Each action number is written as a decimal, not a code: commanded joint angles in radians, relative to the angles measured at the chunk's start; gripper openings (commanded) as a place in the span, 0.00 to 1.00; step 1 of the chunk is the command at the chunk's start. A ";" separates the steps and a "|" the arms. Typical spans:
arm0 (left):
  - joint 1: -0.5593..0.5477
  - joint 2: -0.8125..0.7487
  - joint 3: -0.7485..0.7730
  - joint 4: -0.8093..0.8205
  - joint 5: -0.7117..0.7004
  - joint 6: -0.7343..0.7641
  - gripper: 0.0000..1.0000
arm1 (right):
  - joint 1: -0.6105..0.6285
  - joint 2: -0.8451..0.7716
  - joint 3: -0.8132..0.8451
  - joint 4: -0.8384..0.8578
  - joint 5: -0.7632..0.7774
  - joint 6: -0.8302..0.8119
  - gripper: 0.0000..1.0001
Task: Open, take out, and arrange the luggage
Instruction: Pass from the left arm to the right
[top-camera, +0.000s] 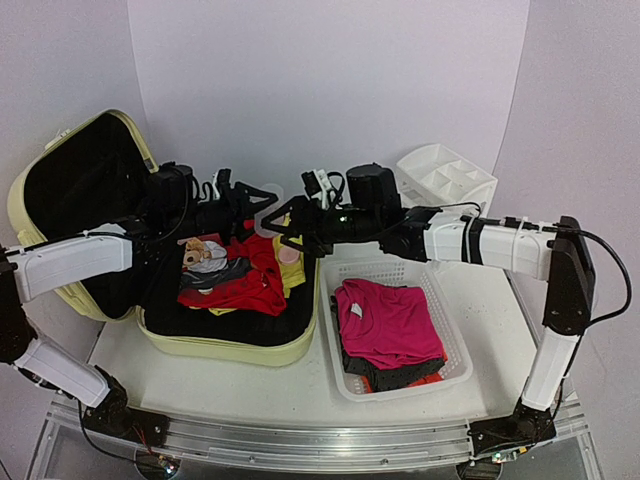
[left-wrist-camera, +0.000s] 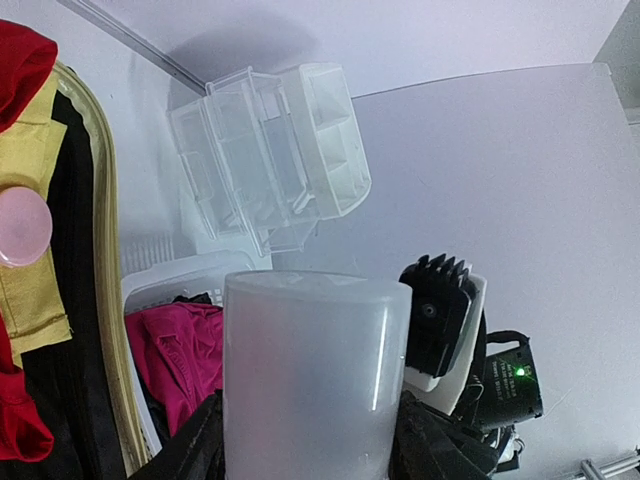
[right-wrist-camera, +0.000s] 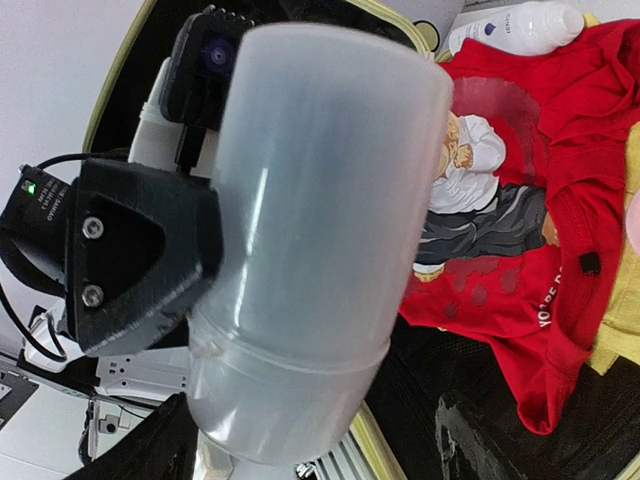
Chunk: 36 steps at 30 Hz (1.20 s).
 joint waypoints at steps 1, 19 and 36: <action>-0.014 -0.050 -0.014 0.082 0.030 -0.019 0.49 | 0.004 0.015 0.084 0.077 -0.014 0.016 0.78; -0.001 -0.162 -0.115 0.060 -0.054 0.168 0.99 | -0.022 -0.089 0.013 -0.087 0.055 -0.106 0.37; 0.026 -0.325 0.037 -0.660 -0.357 0.659 1.00 | -0.213 -0.340 0.033 -0.701 0.558 -0.675 0.31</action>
